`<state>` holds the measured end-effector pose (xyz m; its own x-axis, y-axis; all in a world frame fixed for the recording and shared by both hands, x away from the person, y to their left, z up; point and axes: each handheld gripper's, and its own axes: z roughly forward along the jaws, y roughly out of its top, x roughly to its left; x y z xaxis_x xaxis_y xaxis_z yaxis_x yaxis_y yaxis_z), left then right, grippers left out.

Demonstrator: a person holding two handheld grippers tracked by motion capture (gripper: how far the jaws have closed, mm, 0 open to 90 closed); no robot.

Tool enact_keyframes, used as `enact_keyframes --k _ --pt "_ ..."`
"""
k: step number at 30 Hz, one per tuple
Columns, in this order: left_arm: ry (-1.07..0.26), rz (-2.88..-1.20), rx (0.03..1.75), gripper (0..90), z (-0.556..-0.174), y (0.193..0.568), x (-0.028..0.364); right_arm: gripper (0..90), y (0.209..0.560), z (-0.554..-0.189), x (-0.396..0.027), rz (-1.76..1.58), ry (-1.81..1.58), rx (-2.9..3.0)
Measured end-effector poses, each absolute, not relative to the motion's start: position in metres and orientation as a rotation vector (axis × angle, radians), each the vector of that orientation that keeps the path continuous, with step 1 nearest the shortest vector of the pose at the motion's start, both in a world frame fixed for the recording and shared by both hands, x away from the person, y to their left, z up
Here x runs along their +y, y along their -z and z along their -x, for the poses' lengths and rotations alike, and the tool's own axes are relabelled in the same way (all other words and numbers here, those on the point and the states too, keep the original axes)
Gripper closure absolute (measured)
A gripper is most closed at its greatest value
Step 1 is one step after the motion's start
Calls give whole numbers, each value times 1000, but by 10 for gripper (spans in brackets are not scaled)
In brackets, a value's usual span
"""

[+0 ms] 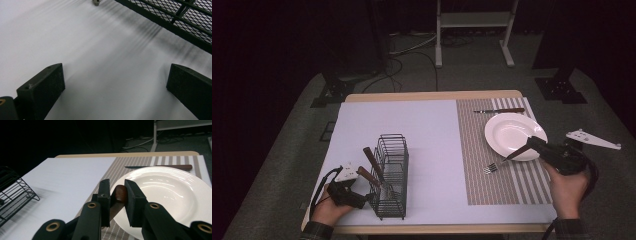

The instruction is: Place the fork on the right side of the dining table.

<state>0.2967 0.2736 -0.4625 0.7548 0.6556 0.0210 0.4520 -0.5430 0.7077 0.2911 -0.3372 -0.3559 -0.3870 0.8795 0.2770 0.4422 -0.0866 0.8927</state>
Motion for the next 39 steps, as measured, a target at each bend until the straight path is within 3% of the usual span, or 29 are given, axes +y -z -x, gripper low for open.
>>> enact_keyframes --k 39 --pt "-371 -2240 823 0 -297 463 274 577 398 -283 -367 -1583 -1247 1780"
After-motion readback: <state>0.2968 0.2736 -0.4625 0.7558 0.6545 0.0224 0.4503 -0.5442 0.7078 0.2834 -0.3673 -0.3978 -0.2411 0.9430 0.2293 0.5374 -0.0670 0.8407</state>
